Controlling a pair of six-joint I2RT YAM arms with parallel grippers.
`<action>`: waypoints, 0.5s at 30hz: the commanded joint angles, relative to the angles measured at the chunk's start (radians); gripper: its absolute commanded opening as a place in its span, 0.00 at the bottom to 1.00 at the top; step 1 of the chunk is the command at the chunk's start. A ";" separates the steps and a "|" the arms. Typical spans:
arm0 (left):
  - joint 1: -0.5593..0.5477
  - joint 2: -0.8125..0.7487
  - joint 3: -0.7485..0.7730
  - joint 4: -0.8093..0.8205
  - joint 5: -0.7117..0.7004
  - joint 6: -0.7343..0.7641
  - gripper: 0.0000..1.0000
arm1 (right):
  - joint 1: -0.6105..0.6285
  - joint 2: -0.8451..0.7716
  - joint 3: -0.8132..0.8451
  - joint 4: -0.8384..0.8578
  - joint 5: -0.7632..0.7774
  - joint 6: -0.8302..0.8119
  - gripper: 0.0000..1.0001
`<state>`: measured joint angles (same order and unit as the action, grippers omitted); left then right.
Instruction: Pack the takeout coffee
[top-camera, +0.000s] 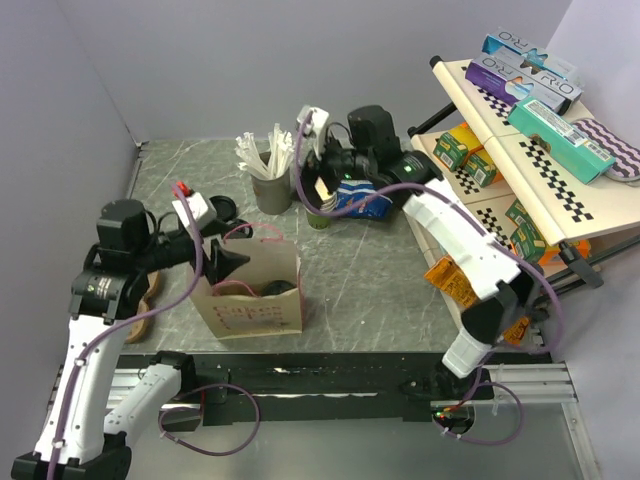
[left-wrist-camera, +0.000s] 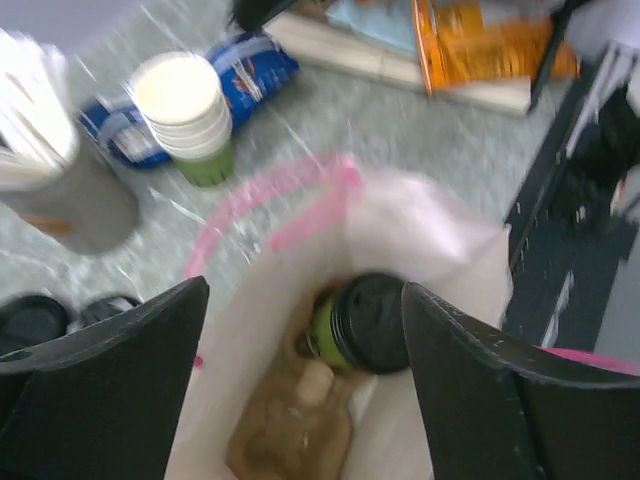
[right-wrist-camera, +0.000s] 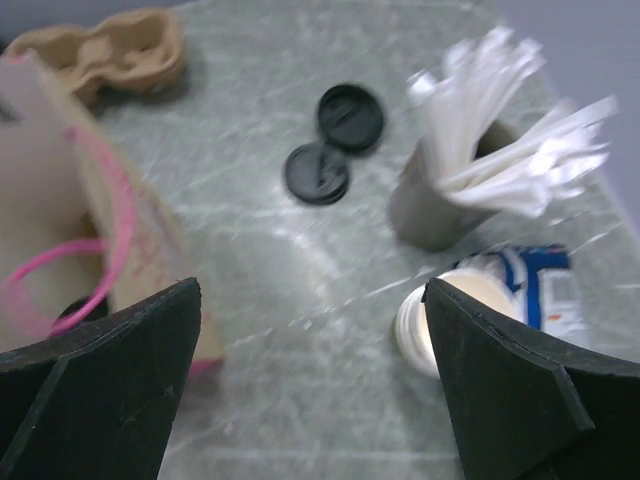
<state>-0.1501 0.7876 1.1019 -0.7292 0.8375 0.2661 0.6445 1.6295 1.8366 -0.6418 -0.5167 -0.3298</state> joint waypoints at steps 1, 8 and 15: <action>0.003 0.048 0.134 0.106 -0.041 -0.139 0.85 | -0.040 0.172 0.152 0.157 0.047 0.055 0.94; 0.003 0.067 0.243 0.059 -0.149 -0.113 0.86 | -0.097 0.473 0.437 0.269 0.096 0.132 0.76; 0.007 0.068 0.303 -0.002 -0.279 -0.097 0.87 | -0.112 0.564 0.433 0.550 0.121 0.198 0.65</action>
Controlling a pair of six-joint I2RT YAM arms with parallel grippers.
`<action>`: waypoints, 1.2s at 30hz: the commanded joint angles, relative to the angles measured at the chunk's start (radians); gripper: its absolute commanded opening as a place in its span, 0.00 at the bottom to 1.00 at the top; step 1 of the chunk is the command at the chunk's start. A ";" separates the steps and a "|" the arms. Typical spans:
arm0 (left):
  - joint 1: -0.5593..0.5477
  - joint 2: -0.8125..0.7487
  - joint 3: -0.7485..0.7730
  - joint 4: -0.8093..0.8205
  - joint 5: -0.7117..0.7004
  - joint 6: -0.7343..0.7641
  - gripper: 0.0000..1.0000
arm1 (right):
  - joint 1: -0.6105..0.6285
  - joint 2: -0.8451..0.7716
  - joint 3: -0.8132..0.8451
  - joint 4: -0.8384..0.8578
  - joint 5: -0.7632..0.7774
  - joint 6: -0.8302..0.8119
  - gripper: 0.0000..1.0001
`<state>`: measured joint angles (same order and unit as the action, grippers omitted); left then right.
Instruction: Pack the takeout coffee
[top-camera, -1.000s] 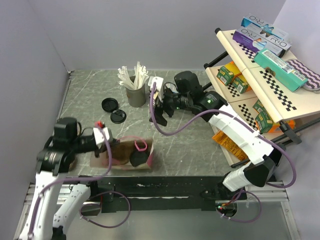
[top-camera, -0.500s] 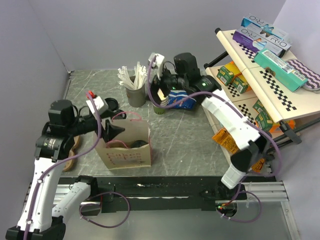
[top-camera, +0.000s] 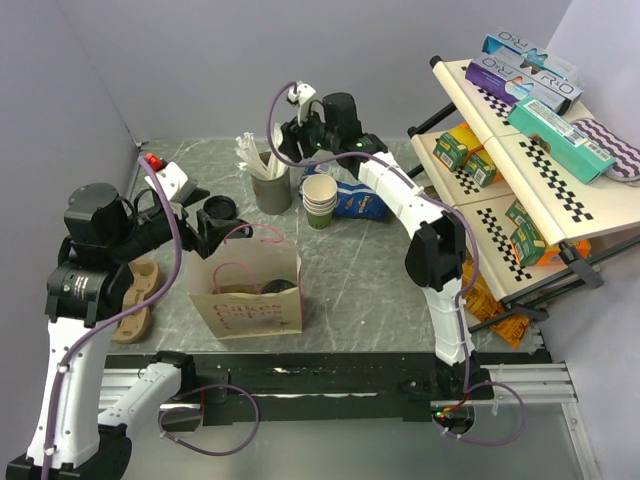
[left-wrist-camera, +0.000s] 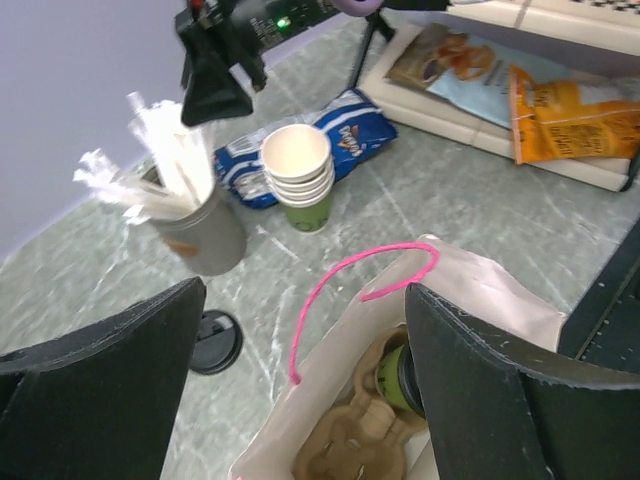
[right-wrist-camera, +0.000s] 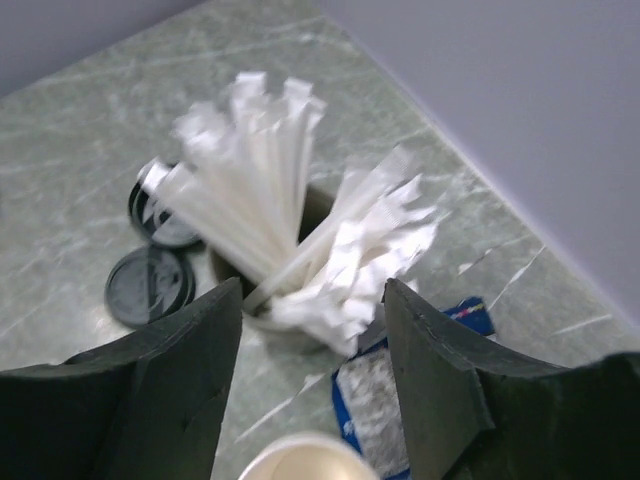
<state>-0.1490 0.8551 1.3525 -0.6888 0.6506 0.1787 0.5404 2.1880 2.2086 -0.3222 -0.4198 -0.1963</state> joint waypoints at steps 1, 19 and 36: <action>0.009 0.007 0.057 -0.051 -0.100 -0.012 0.87 | -0.007 0.050 0.113 0.235 0.030 0.073 0.62; 0.074 0.005 0.109 -0.100 -0.201 0.013 0.89 | -0.051 -0.112 -0.144 0.158 -0.137 0.071 0.56; 0.095 0.018 0.103 -0.118 -0.186 0.018 0.90 | -0.060 -0.021 -0.101 0.225 -0.180 0.118 0.47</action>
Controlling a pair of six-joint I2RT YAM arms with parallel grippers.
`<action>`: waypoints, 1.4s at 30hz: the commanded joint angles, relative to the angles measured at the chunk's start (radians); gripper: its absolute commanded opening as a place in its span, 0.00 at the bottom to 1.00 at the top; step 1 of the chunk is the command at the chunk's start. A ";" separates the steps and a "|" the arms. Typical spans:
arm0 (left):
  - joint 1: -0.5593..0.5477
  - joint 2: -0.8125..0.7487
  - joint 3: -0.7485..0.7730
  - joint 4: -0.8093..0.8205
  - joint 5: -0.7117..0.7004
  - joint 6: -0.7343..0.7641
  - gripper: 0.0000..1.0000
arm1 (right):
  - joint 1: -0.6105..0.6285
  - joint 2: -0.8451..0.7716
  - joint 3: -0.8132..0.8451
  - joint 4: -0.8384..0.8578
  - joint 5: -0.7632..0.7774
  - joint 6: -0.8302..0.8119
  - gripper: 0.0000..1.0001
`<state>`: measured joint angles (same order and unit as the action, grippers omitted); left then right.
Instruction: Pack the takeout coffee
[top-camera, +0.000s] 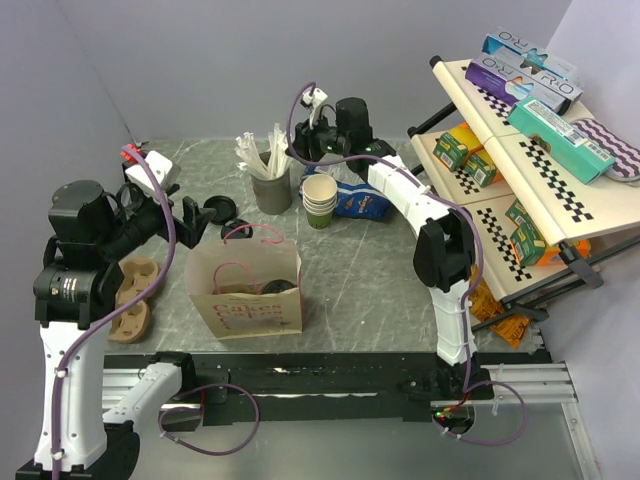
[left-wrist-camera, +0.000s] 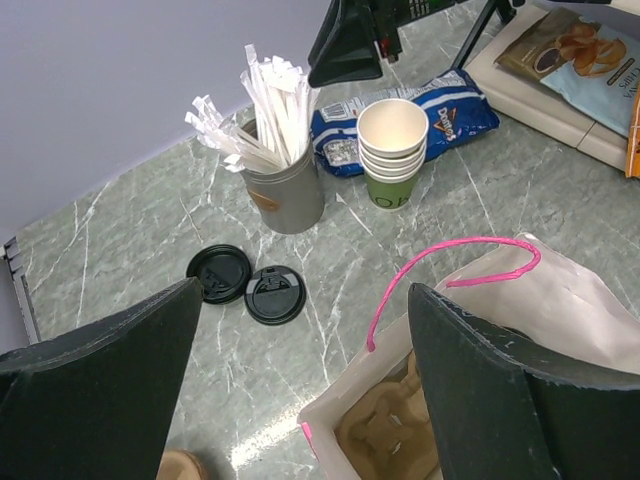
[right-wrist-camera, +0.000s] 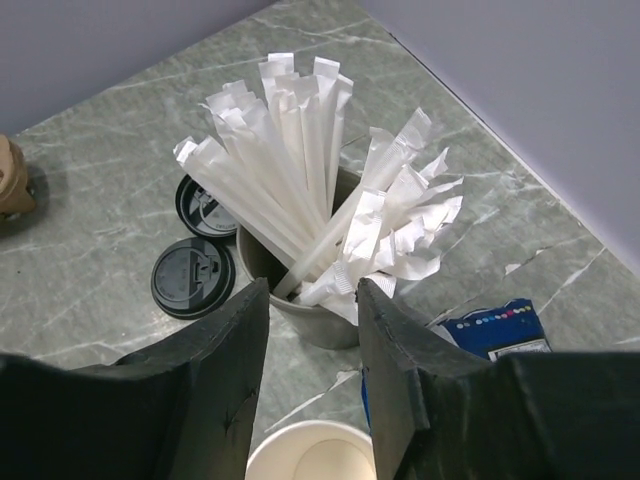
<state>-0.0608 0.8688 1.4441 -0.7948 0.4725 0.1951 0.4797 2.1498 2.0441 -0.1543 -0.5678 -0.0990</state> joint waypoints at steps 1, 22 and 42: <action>0.007 0.004 0.012 -0.012 -0.009 0.003 0.90 | 0.000 0.024 0.068 0.062 -0.030 0.022 0.45; 0.021 0.007 -0.001 -0.018 -0.023 0.012 0.91 | 0.004 0.067 0.108 0.041 -0.055 0.009 0.39; 0.027 -0.002 -0.011 -0.023 -0.015 0.009 0.91 | 0.013 0.058 0.080 0.013 -0.046 -0.015 0.30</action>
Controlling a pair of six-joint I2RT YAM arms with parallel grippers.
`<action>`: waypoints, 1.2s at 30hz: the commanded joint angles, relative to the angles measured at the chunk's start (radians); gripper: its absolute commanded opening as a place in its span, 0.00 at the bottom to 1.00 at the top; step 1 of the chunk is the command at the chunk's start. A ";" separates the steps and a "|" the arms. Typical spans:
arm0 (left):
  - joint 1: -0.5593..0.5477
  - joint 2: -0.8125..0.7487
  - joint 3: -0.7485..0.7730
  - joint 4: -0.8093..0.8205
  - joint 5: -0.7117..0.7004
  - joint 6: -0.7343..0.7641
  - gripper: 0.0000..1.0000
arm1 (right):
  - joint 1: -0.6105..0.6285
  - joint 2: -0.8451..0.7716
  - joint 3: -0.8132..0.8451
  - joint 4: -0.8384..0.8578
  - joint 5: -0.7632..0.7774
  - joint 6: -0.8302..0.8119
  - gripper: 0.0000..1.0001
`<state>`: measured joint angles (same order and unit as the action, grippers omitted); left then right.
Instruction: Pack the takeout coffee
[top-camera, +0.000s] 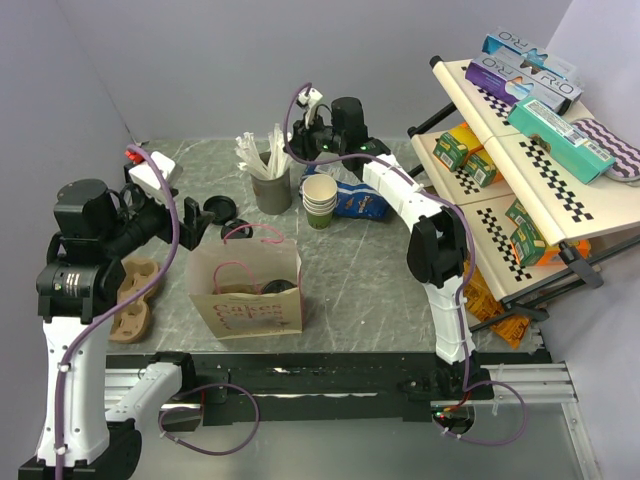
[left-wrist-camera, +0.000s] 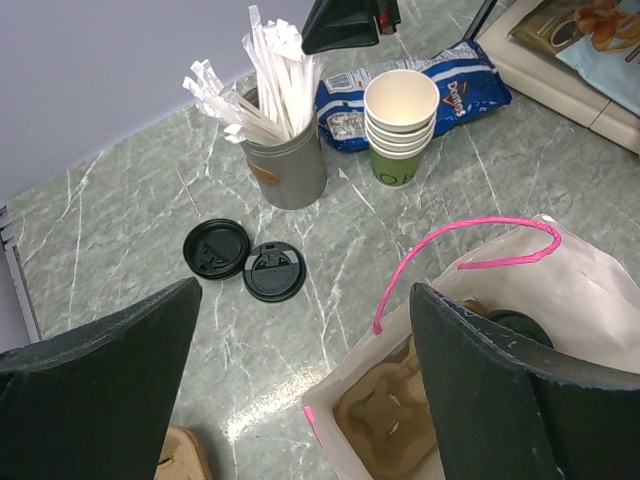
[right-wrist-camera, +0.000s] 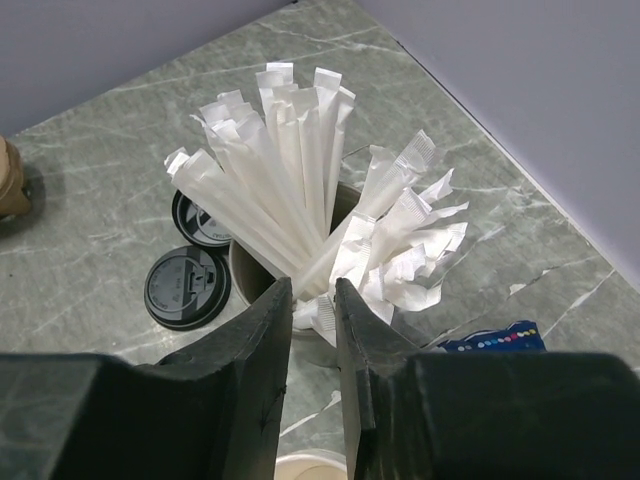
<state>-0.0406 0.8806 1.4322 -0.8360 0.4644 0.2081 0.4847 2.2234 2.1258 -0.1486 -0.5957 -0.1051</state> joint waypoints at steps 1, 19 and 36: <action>0.007 -0.014 0.000 0.018 -0.007 -0.004 0.91 | 0.006 -0.016 -0.001 0.007 -0.018 -0.008 0.30; 0.008 -0.017 -0.009 0.023 0.000 -0.007 0.91 | 0.018 -0.010 0.000 -0.023 0.016 -0.047 0.00; 0.008 -0.057 -0.093 0.164 -0.001 -0.042 0.91 | 0.018 -0.317 -0.004 -0.025 -0.070 0.048 0.00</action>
<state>-0.0376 0.8398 1.3540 -0.7734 0.4709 0.1951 0.4973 2.0834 2.0903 -0.2012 -0.6239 -0.1040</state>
